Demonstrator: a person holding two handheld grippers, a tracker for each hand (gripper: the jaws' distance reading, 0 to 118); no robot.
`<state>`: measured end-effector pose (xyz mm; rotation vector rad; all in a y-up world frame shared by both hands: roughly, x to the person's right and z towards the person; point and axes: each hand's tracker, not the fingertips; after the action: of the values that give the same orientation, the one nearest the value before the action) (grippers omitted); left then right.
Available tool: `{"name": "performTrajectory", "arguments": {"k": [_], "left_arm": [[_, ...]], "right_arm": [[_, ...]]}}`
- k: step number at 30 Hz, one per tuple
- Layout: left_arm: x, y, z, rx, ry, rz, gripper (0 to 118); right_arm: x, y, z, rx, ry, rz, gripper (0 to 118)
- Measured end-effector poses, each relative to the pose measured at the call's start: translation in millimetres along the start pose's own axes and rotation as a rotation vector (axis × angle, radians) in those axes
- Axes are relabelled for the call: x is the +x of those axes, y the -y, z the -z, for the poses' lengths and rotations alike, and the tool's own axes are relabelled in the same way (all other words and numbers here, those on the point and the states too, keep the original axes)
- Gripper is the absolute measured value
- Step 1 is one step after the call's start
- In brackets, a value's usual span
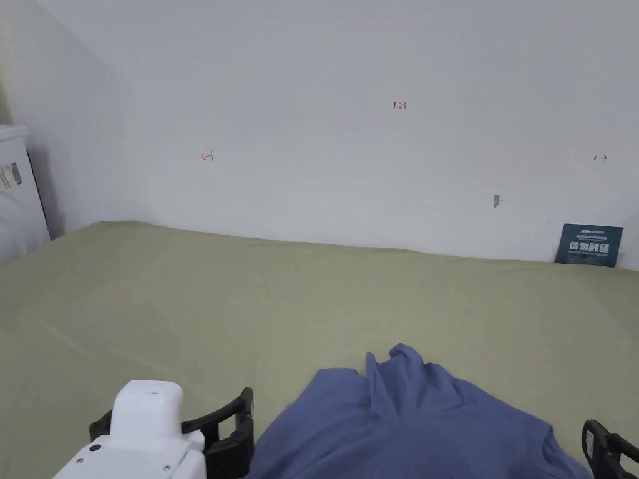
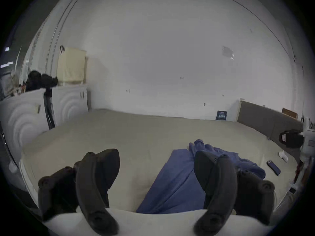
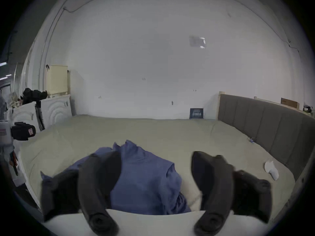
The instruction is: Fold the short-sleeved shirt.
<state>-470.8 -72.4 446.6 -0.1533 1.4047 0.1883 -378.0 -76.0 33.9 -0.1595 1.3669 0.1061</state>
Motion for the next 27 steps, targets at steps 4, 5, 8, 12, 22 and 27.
{"name": "performTrajectory", "arguments": {"k": [4, 5, 8, 12, 22, 27], "left_arm": [[15, 17, -20, 0.069, 0.002, -0.032, 51], [19, 21, -22, 0.065, -0.019, -0.009, 21], [9, 29, -19, 0.011, 0.066, -0.033, 1], [-11, 26, -1, -0.076, 0.046, 0.013, 0], [-79, 79, 104, -0.898, 0.096, -0.001, 89], [-81, 105, 101, -0.945, 0.103, -0.127, 85]], "right_arm": [[-7, 16, -7, -0.034, 0.054, 0.009, 0], [-7, 19, -10, -0.023, 0.043, 0.008, 0], [-6, 23, -10, -0.030, 0.020, 0.024, 0], [-7, 20, -3, -0.053, 0.009, -0.003, 0], [-16, 17, 1, -0.061, -0.188, -0.095, 0], [-18, 24, 8, -0.110, -0.210, -0.115, 0]]}}
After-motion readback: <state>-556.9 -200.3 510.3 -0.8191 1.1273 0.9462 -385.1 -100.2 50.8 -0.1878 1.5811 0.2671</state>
